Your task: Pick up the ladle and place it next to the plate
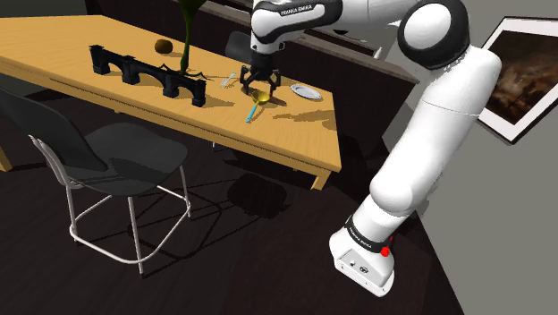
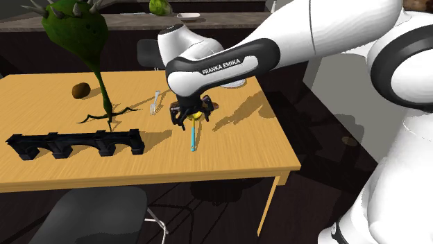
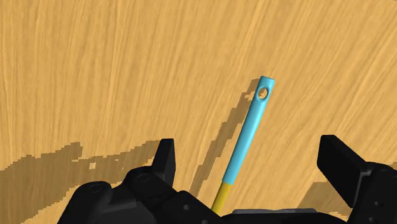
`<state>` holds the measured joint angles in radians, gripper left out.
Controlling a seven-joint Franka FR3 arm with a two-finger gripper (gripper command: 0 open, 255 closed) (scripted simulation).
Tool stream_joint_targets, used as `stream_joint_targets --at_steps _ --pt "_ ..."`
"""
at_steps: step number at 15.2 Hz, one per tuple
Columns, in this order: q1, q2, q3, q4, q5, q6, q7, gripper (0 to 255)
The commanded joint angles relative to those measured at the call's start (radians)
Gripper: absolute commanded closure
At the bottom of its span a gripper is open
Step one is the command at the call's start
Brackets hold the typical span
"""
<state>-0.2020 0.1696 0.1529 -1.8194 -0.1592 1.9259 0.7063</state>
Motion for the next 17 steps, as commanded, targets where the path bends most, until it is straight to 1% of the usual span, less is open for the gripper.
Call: stream_joint_targets --at_steps 1,5,10,11,17 --pt "-0.003 0.070 -0.014 0.058 -0.016 0.008 0.053 0" --pt "-0.009 0.209 -0.049 0.199 -0.037 0.001 0.140 0" --pt "-0.020 0.384 -0.097 0.399 -0.045 -0.028 0.231 0" --pt "-0.021 0.389 -0.098 0.406 -0.045 -0.029 0.233 0" --pt "-0.028 0.407 -0.102 0.354 -0.050 0.041 0.238 0"
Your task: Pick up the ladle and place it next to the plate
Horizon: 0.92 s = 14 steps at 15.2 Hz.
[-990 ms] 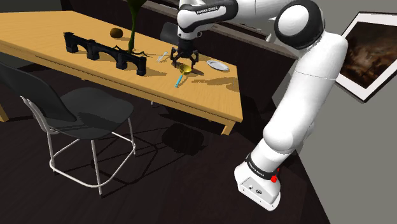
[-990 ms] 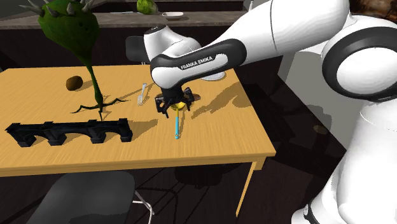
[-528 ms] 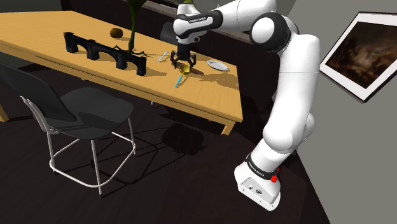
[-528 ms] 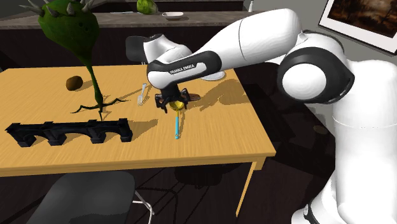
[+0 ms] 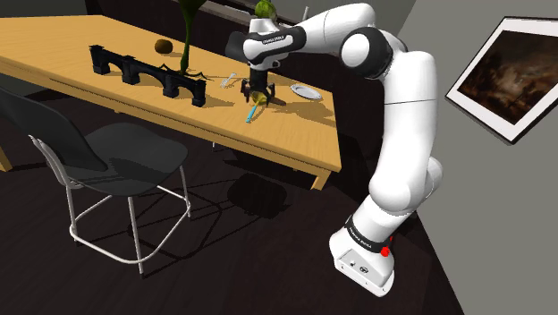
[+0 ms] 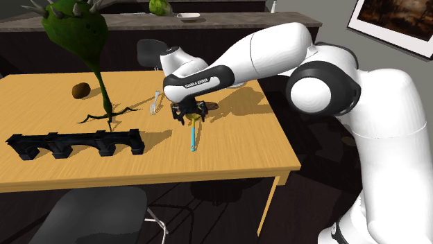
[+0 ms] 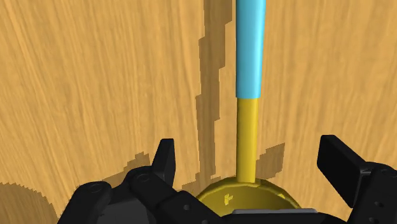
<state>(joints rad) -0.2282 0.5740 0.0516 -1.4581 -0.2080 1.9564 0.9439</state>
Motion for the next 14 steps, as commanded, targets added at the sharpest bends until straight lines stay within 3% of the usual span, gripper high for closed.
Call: stream_joint_targets --at_steps 1,9,10,14 --pt "-0.003 0.009 -0.002 -0.019 -0.002 0.028 0.002 0" --pt "-0.003 0.009 -0.002 -0.019 -0.002 0.028 0.002 0" --pt "-0.003 0.009 -0.002 -0.019 -0.002 0.028 0.002 255" --pt "-0.003 0.009 -0.002 -0.019 -0.002 0.029 0.002 255"
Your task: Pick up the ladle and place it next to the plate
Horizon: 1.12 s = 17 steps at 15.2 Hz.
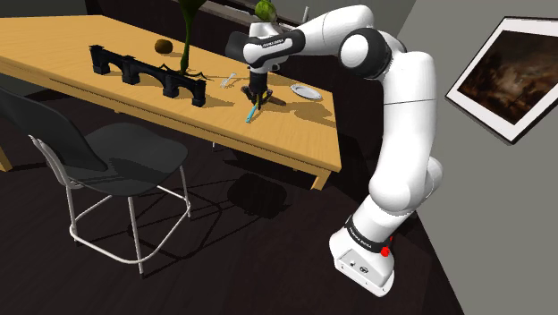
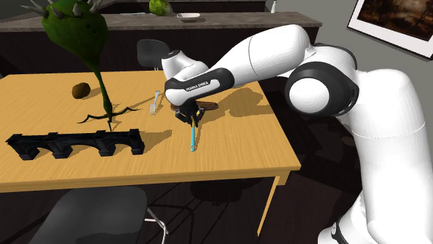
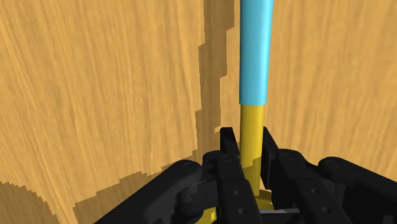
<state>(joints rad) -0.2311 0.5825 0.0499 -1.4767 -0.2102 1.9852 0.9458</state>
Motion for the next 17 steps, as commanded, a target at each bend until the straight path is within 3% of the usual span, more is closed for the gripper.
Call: stream_joint_targets --at_steps 1,5,17 --pt "0.000 0.000 0.000 -0.001 0.000 0.000 0.000 255" --pt "0.000 0.001 0.000 0.000 0.000 0.000 0.000 255" --pt "0.001 -0.049 0.004 0.084 0.011 -0.132 -0.024 255"
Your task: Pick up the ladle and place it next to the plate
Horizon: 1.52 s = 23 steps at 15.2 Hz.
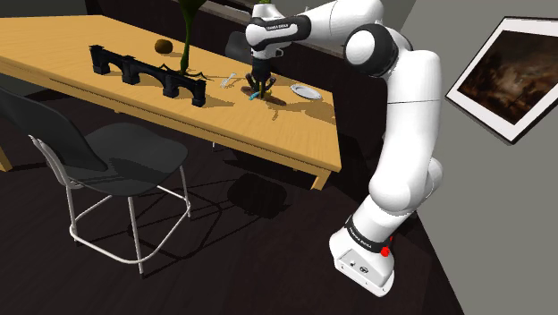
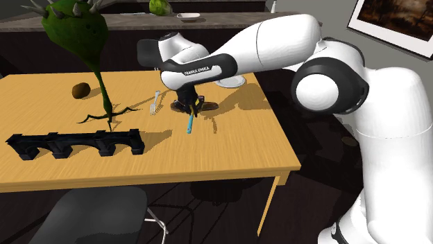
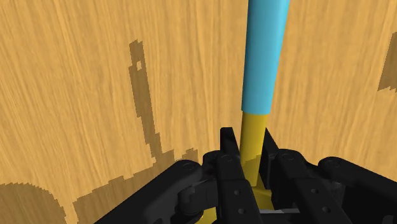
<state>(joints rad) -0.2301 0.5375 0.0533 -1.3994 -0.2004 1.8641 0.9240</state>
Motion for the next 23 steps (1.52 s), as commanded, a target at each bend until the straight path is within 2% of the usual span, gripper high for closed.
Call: stream_joint_targets --at_steps 1,12,17,23 --pt "0.000 -0.007 0.000 0.016 0.002 -0.023 -0.004 255" --pt "0.004 -0.022 0.002 0.134 0.007 -0.155 -0.025 255" --pt "-0.072 -0.079 -0.023 0.044 0.014 -0.105 -0.117 255" --pt "-0.162 -0.111 -0.057 -0.009 0.022 -0.063 -0.233 255"
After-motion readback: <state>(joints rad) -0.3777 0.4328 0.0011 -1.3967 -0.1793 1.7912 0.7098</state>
